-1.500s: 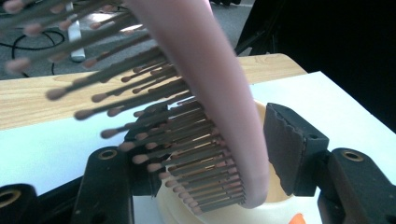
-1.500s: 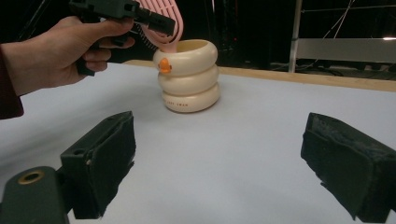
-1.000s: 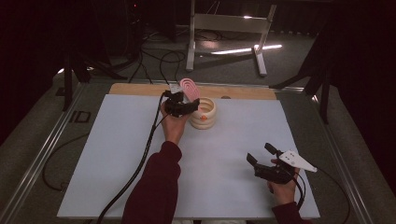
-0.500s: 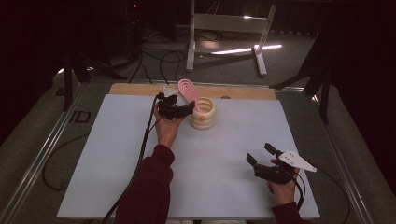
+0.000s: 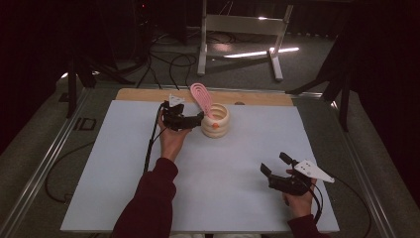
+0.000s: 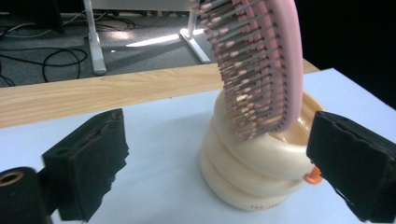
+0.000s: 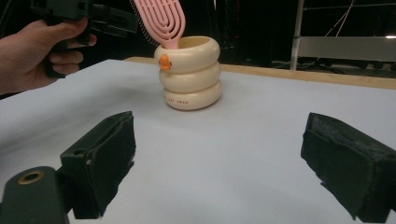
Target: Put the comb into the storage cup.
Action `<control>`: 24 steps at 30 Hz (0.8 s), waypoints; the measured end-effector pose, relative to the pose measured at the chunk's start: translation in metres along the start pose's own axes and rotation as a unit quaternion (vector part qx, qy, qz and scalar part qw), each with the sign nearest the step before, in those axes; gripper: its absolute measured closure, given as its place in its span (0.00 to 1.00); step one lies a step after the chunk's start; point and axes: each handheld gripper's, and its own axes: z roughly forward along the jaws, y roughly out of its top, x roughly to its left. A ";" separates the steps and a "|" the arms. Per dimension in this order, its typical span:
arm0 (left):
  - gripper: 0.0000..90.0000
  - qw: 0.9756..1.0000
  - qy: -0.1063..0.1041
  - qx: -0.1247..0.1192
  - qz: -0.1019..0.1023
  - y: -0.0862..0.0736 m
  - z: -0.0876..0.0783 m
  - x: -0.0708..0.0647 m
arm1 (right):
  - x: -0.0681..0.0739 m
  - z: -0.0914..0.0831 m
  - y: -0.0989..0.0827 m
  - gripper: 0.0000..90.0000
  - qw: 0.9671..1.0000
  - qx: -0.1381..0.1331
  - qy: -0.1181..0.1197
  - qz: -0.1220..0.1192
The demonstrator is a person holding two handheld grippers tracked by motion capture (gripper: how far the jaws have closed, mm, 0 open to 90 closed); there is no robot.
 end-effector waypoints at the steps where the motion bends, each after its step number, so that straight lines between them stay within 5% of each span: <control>1: 0.02 1.000 0.000 0.000 0.002 0.000 -0.001 0.000 | 0.000 0.000 0.000 0.11 1.000 0.000 0.000 0.000; 24: 0.00 0.999 0.007 -0.021 0.038 -0.014 -0.050 0.018 | 0.002 0.002 -0.001 0.11 1.000 0.003 0.000 -0.002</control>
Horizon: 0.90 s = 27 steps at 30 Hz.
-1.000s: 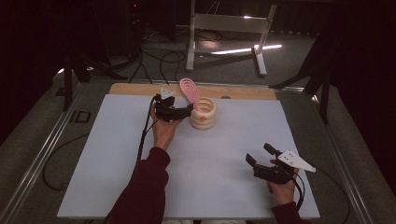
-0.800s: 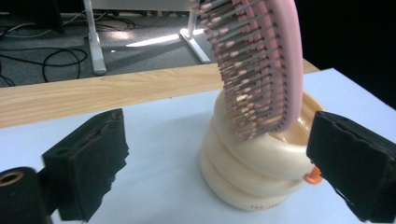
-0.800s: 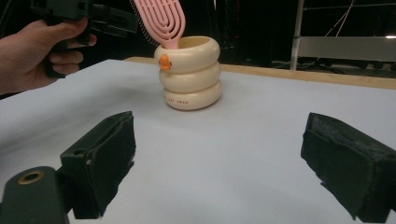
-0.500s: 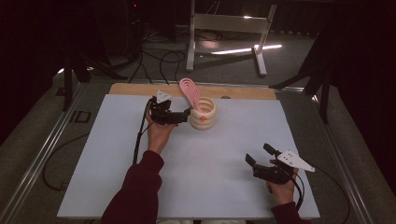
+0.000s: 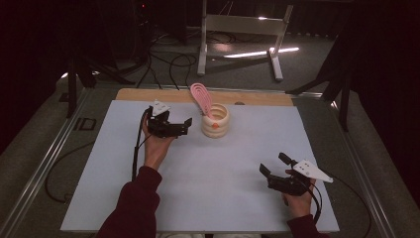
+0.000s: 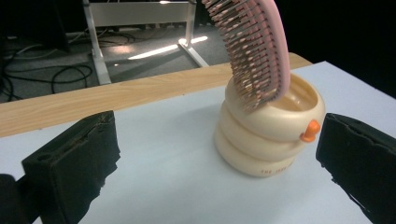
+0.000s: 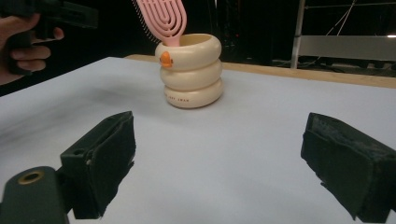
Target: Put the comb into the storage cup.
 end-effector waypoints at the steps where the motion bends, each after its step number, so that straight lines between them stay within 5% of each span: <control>1: 0.00 1.000 0.001 0.000 0.002 -0.001 -0.003 0.001 | 0.000 0.000 0.000 0.11 1.000 0.000 0.000 -0.001; 10: 0.00 1.000 0.004 -0.011 0.015 -0.015 -0.034 0.008 | 0.002 0.000 0.000 0.11 1.000 0.000 0.001 -0.003; 27: 0.00 0.999 0.011 -0.031 -0.011 -0.067 -0.101 0.039 | 0.004 0.001 0.000 0.11 1.000 0.004 0.000 -0.008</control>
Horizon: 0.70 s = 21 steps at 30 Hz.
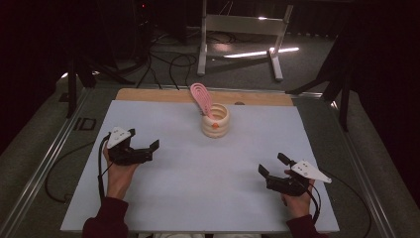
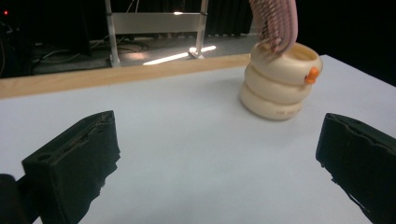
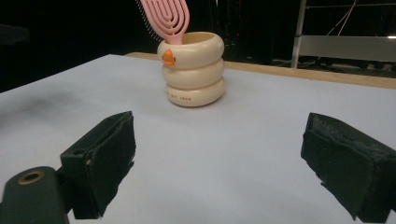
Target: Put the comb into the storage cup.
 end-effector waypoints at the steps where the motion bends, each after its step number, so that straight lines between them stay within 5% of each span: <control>1: 0.00 1.000 0.001 0.002 0.003 -0.003 -0.003 0.000 | 0.000 0.000 0.000 0.11 1.000 0.000 0.000 0.000; 13: 0.00 0.999 0.010 0.008 0.035 -0.030 -0.034 0.001 | 0.000 -0.003 0.003 0.11 1.000 -0.005 -0.001 0.001; 21: 0.00 0.998 0.024 -0.011 0.049 -0.040 -0.050 0.005 | -0.003 -0.006 0.003 0.11 1.000 -0.005 -0.008 -0.001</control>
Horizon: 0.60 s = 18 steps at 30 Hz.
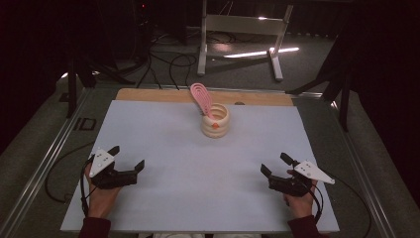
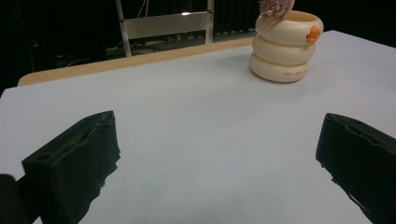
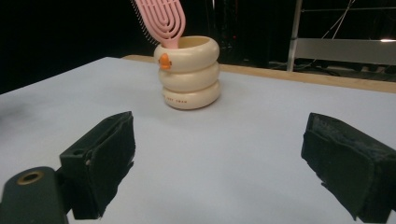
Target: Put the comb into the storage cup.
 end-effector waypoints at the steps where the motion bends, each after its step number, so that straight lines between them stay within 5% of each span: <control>1: 0.00 1.000 0.000 -0.002 0.000 -0.001 -0.001 0.001 | 0.000 -0.001 0.001 0.11 1.000 0.000 0.002 -0.003; 8: 0.00 1.000 0.009 -0.012 0.001 -0.008 -0.015 0.001 | 0.004 -0.002 0.002 0.10 1.000 0.005 0.003 -0.030; 18: 0.00 0.999 0.021 -0.028 -0.004 -0.011 -0.022 0.004 | 0.006 0.002 0.000 0.10 0.999 0.014 0.006 -0.039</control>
